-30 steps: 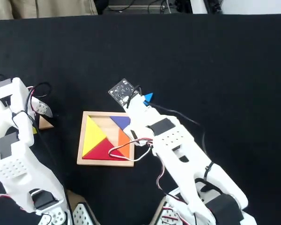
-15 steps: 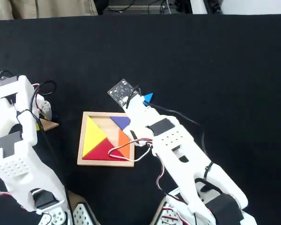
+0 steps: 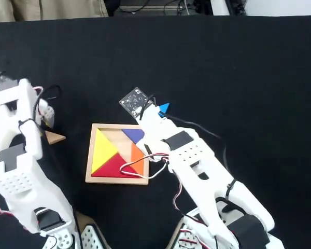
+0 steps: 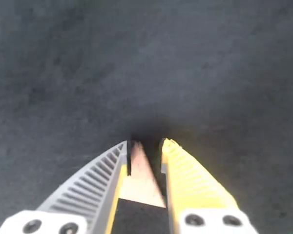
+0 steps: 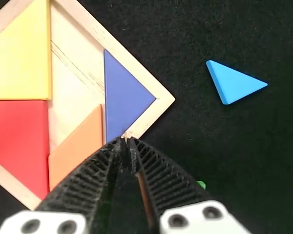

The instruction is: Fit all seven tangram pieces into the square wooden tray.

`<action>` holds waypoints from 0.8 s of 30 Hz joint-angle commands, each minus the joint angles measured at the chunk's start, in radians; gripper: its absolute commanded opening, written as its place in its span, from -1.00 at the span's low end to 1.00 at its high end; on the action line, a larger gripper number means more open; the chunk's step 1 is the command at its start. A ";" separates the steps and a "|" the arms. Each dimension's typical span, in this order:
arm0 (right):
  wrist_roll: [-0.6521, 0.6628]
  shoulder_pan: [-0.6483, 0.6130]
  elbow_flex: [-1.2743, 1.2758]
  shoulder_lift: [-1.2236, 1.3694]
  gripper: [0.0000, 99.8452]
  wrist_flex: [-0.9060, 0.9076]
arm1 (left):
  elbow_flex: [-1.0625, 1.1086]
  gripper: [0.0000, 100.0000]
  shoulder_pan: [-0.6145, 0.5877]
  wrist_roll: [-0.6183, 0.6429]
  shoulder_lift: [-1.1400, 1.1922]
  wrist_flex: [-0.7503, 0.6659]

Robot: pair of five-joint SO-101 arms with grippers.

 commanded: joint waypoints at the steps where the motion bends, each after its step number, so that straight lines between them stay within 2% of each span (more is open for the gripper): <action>1: 0.009 -0.009 -0.005 -0.035 -0.97 -0.002 | -0.085 -0.75 0.124 -0.074 -0.008 -0.009; 6: 0.009 -0.008 -0.008 -0.035 -0.97 0.003 | -0.085 -0.75 0.226 -0.104 -0.008 -0.008; 11: 0.009 -0.008 -0.008 -0.039 -0.97 0.003 | -0.137 -0.75 0.189 -0.103 -0.040 0.023; 15: 0.011 -0.009 -0.010 -0.035 -0.97 -0.003 | -0.275 -0.75 0.059 -0.112 -0.161 0.201; 17: 0.011 -0.014 -0.038 -0.042 -0.98 -0.006 | -0.303 -0.75 -0.036 -0.190 -0.239 0.262; 20: 0.011 -0.038 -0.143 -0.030 -0.97 0.031 | -0.259 -0.75 -0.188 -0.327 -0.336 0.288; 24: 0.011 -0.138 -0.360 0.070 -0.97 0.193 | -0.099 -0.75 -0.381 -0.483 -0.422 0.233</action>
